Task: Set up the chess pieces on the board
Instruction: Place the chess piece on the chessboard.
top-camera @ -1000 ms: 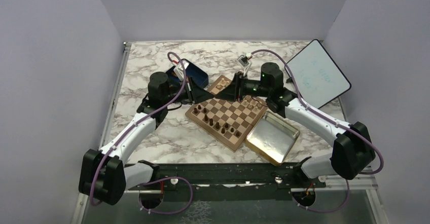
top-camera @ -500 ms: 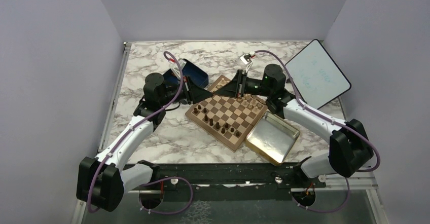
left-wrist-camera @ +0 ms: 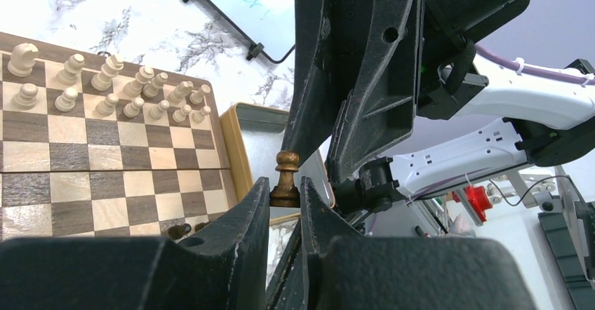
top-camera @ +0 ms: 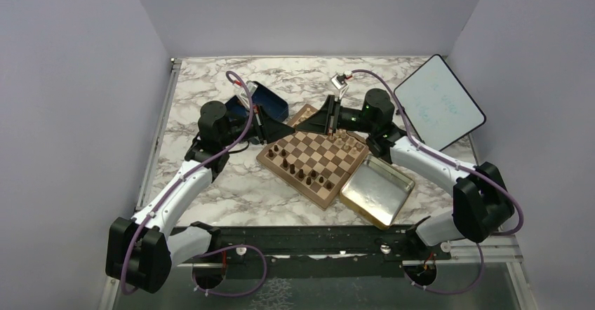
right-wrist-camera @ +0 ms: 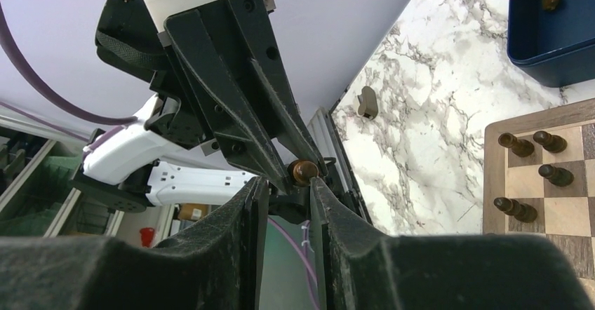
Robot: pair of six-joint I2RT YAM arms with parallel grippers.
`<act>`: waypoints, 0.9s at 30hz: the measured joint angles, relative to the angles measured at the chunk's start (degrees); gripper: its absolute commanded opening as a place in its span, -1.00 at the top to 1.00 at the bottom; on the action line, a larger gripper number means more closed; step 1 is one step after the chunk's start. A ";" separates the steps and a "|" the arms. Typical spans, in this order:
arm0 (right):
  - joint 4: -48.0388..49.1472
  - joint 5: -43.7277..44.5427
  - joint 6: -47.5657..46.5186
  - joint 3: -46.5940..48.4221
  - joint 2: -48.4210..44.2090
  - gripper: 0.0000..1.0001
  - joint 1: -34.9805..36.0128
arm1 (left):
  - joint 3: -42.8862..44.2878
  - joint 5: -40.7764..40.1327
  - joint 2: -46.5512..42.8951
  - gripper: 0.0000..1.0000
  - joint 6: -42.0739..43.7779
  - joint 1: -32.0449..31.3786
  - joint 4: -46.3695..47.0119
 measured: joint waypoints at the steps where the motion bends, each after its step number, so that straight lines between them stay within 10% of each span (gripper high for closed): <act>1: 0.04 -0.02 0.17 0.00 0.07 0.35 0.00 | 0.00 -0.02 -0.02 0.72 0.00 0.00 0.00; 27: 1.11 0.48 3.58 0.02 1.55 0.64 0.07 | -0.92 2.29 -0.24 0.75 0.20 -0.44 1.29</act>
